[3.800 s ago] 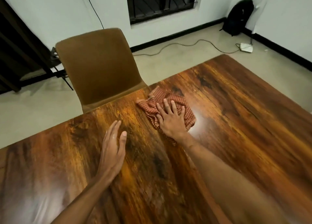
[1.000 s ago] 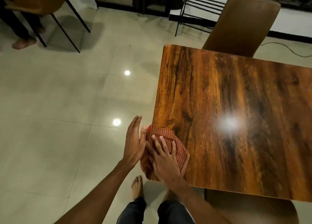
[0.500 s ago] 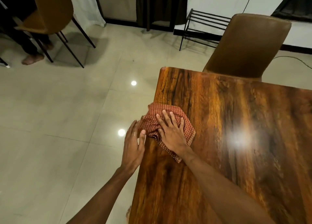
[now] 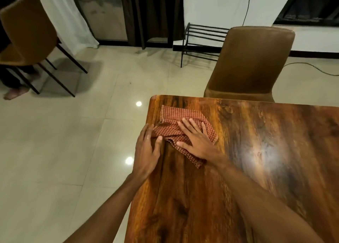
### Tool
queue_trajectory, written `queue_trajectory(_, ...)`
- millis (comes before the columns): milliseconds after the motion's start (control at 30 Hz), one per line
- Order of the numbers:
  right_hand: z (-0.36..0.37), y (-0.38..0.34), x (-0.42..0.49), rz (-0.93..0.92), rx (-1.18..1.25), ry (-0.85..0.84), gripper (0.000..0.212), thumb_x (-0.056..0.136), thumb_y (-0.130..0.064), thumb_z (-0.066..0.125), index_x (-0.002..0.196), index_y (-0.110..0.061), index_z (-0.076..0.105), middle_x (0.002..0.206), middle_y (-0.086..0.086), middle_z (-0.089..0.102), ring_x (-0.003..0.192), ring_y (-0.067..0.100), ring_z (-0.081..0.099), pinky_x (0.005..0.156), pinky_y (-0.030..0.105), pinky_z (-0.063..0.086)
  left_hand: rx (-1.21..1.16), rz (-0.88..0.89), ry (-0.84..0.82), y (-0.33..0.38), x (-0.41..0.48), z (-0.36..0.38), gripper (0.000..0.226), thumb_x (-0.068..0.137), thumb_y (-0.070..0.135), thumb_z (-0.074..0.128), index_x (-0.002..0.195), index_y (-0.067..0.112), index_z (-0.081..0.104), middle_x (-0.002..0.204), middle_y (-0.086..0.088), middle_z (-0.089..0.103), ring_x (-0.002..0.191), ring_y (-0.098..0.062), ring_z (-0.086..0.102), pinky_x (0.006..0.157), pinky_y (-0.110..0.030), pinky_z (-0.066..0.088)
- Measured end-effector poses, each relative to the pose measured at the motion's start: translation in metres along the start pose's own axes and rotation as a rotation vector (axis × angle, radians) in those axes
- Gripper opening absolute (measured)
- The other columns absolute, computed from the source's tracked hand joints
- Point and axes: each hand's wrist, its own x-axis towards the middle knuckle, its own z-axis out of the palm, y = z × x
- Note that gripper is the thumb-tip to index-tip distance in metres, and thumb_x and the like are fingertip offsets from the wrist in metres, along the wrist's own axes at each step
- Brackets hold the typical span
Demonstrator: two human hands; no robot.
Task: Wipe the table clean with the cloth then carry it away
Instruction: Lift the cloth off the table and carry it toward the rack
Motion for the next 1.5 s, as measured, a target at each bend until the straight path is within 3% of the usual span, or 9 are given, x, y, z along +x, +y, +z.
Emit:
queue_trajectory(100, -0.006, 0.002, -0.033, 0.121, 0.110, 0.289, 0.072, 0.105, -0.061, 0.040, 0.166, -0.031, 0.016, 0.174, -0.006, 0.003, 0.161, 0.016, -0.003, 0.130, 0.047, -0.002, 0.053, -0.043, -0.014, 0.015, 0.033, 0.009, 0.063, 0.103, 0.046, 0.047, 0.157, 0.016, 0.033, 0.164, -0.004, 0.031, 0.150, -0.026, 0.032, 0.120, -0.047, 0.034)
queue_trajectory(167, -0.006, -0.009, -0.044, 0.466, 0.227, 0.535, 0.067, 0.105, -0.053, 0.049, 0.160, -0.018, 0.035, 0.168, 0.006, 0.030, 0.156, 0.026, 0.023, 0.127, 0.047, 0.019, 0.144, -0.086, -0.062, 0.022, 0.053, 0.016, 0.062, 0.102, 0.047, 0.049, 0.153, 0.013, 0.038, 0.159, -0.008, 0.039, 0.146, -0.030, 0.038, 0.118, -0.048, 0.037)
queue_trajectory(300, -0.006, -0.034, -0.043, 0.948, 0.393, 0.477, 0.071, 0.098, -0.048, 0.064, 0.147, -0.001, 0.046, 0.152, 0.022, 0.044, 0.142, 0.039, 0.037, 0.117, 0.050, 0.034, 0.303, -0.221, -0.074, 0.037, 0.078, 0.032, 0.052, 0.095, 0.053, 0.059, 0.125, 0.010, 0.061, 0.132, -0.012, 0.063, 0.126, -0.034, 0.055, 0.101, -0.047, 0.048)
queue_trajectory(467, -0.008, -0.053, -0.029, 0.948, 0.727, 0.658, 0.026, 0.091, -0.007, 0.068, 0.115, -0.008, 0.060, 0.109, 0.007, 0.062, 0.108, 0.028, 0.060, 0.087, 0.037, 0.047, 0.187, -0.265, -0.141, 0.041, 0.086, 0.027, 0.026, 0.095, 0.034, 0.067, 0.104, 0.010, 0.067, 0.116, -0.009, 0.071, 0.107, -0.030, 0.065, 0.086, -0.036, 0.052)
queue_trajectory(633, -0.025, -0.069, -0.028, 0.835, 1.024, 0.744, 0.012, 0.097, -0.001, 0.063, 0.100, -0.011, 0.057, 0.099, -0.001, 0.060, 0.098, 0.018, 0.058, 0.078, 0.030, 0.044, -0.101, -0.128, -0.249, 0.033, 0.080, -0.011, 0.045, 0.101, 0.022, 0.059, 0.142, 0.006, 0.051, 0.144, -0.013, 0.057, 0.133, -0.032, 0.054, 0.110, -0.045, 0.048)
queue_trajectory(1033, -0.061, -0.229, 0.003, 0.836, 1.376, 0.884, 0.017, 0.104, -0.008, 0.054, 0.098, -0.020, 0.063, 0.106, 0.000, 0.070, 0.101, 0.024, 0.066, 0.067, 0.034, 0.055, -0.537, -0.065, -0.425, -0.034, 0.111, -0.198, 0.047, 0.101, -0.002, 0.051, 0.147, 0.008, 0.048, 0.128, -0.014, 0.067, 0.113, -0.025, 0.067, 0.096, -0.035, 0.057)
queue_trajectory(1233, -0.106, -0.291, 0.040, 0.706, 1.323, 0.858, 0.030, 0.102, 0.001, 0.054, 0.123, -0.013, 0.070, 0.119, 0.000, 0.069, 0.111, 0.021, 0.065, 0.090, 0.043, 0.060, -0.538, -0.030, -0.423, -0.047, 0.143, -0.288, 0.053, 0.101, -0.002, 0.050, 0.152, 0.005, 0.038, 0.142, -0.017, 0.059, 0.130, -0.030, 0.058, 0.111, -0.045, 0.047)
queue_trajectory(1367, -0.129, -0.301, 0.083, 0.657, 1.393, 0.850, 0.028, 0.100, 0.000, 0.058, 0.114, -0.015, 0.078, 0.105, -0.005, 0.078, 0.092, 0.007, 0.074, 0.077, 0.026, 0.060, -0.568, 0.023, -0.403, -0.046, 0.183, -0.322, 0.051, 0.101, -0.003, 0.049, 0.151, 0.006, 0.040, 0.134, -0.016, 0.063, 0.117, -0.022, 0.065, 0.093, -0.024, 0.056)
queue_trajectory(1500, -0.142, -0.289, 0.136, 0.629, 1.486, 0.818, 0.033, 0.097, 0.005, 0.057, 0.099, -0.017, 0.081, 0.098, -0.001, 0.081, 0.095, 0.015, 0.076, 0.070, 0.029, 0.059, -0.566, 0.056, -0.407, -0.040, 0.239, -0.333, 0.048, 0.101, -0.005, 0.048, 0.148, 0.008, 0.044, 0.129, -0.013, 0.067, 0.106, -0.012, 0.068, 0.082, -0.015, 0.054)
